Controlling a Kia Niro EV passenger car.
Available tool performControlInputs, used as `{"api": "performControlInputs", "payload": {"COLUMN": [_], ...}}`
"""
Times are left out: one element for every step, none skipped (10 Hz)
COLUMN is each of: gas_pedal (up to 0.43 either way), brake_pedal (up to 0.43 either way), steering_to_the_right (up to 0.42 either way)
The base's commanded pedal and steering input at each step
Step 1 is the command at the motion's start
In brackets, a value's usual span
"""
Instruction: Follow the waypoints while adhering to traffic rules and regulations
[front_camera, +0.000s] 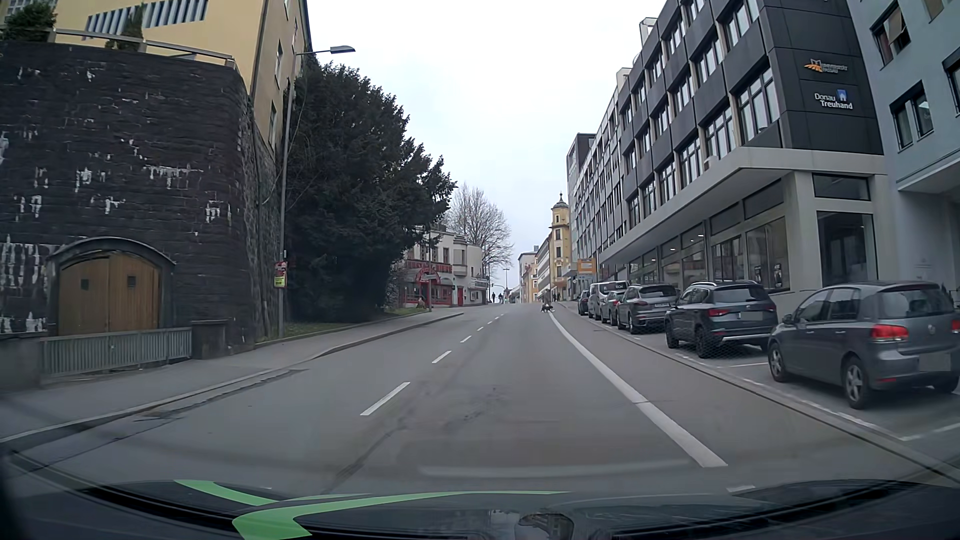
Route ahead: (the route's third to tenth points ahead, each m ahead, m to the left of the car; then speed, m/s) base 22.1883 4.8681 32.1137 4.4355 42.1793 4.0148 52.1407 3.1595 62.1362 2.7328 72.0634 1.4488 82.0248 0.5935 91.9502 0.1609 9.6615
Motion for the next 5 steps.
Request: {"api": "performControlInputs", "payload": {"gas_pedal": [0.220, 0.240, 0.240, 0.287, 0.311], "brake_pedal": [0.000, 0.000, 0.000, 0.000, 0.000], "steering_to_the_right": [0.013, 0.013, 0.013, 0.013, 0.013]}}
